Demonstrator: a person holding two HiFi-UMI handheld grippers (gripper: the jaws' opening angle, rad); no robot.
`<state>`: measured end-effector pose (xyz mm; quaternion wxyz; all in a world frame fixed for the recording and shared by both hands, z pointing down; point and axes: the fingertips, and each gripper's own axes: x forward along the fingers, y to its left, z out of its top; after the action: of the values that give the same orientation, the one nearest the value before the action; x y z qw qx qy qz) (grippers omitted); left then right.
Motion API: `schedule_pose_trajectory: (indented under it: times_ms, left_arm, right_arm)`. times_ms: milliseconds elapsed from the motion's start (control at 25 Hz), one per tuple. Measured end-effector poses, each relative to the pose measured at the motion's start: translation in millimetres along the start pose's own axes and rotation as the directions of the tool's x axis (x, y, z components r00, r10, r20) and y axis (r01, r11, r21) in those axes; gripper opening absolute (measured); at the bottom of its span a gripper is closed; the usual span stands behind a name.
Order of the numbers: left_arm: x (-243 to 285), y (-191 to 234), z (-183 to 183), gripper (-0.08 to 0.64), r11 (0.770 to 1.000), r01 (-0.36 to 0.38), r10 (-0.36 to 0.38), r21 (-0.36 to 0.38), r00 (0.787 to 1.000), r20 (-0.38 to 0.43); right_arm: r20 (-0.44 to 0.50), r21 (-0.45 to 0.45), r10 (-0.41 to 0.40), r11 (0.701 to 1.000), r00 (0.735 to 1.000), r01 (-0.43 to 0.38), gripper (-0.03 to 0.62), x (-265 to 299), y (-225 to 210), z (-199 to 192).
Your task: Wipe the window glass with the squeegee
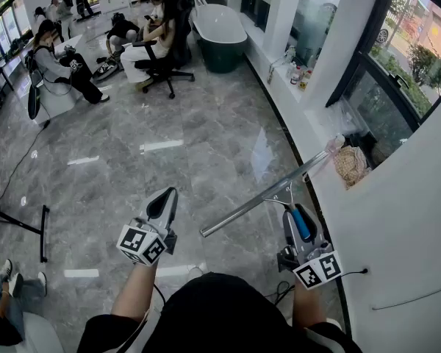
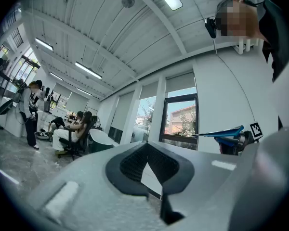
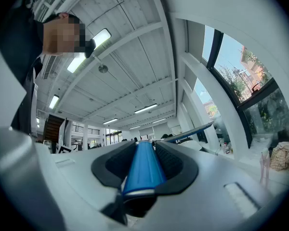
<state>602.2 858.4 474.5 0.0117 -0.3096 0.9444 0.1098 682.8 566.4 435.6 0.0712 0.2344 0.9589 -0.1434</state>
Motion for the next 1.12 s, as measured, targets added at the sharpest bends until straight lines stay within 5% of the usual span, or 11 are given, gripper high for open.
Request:
schedule_pose_trajectory:
  times_ms: [520, 880, 1120]
  left_arm:
    - [-8.0, 26.9, -11.2, 0.002, 1.0, -0.003, 0.003, -0.023, 1.0, -0.004]
    - [-40.3, 97.8, 9.6, 0.002, 0.999, -0.032, 0.032, -0.034, 0.999, -0.002]
    - [-52.0, 107.4, 16.7, 0.002, 0.999, -0.035, 0.034, -0.032, 0.999, -0.005]
  right_arm:
    - [-0.038, 0.0, 0.012, 1.0, 0.999, -0.012, 0.132, 26.9, 14.8, -27.6]
    - [-0.021, 0.042, 0.026, 0.999, 0.999, -0.025, 0.132, 88.2, 63.2, -41.7]
    - [-0.016, 0.084, 0.063, 0.995, 0.998, -0.061, 0.132, 109.2, 84.5, -53.1]
